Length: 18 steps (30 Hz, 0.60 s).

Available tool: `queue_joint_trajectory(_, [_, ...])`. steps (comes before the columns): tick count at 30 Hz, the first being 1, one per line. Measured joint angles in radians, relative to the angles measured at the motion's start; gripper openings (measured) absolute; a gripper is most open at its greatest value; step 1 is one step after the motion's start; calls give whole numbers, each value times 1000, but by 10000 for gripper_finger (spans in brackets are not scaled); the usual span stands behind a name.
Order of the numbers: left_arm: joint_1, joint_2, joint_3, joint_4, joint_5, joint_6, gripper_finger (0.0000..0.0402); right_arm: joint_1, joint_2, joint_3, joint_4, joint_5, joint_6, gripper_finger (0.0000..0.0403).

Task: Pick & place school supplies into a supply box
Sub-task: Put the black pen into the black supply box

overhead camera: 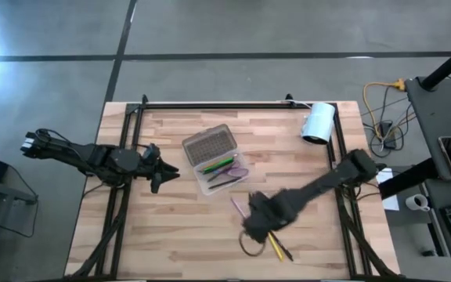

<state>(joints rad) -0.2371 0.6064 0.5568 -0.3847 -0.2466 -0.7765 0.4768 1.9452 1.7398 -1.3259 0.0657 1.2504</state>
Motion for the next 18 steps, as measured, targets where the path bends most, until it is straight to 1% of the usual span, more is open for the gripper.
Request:
queue_joint_trajectory(3, [1, 1, -1, 0, 0, 19, 122, 58, -38, -102, 118, -96, 176, 157])
queue_joint_trajectory(6, [2, 2, -1, 0, 0, 21, 122, 103, -43, -193, 235, -177, 304, 157])
queue_joint_trajectory(8, [2, 2, -1, 0, 0, 34, 122, 129, -26, -237, 288, -189, 367, 157])
queue_joint_trajectory(11, [2, 2, -1, 0, 0, 38, 122, 155, -8, -267, 335, -192, 440, 153])
queue_joint_trajectory(18, [2, 2, -1, 0, 0, 38, 122, 165, 9, -318, 331, -197, 501, 127])
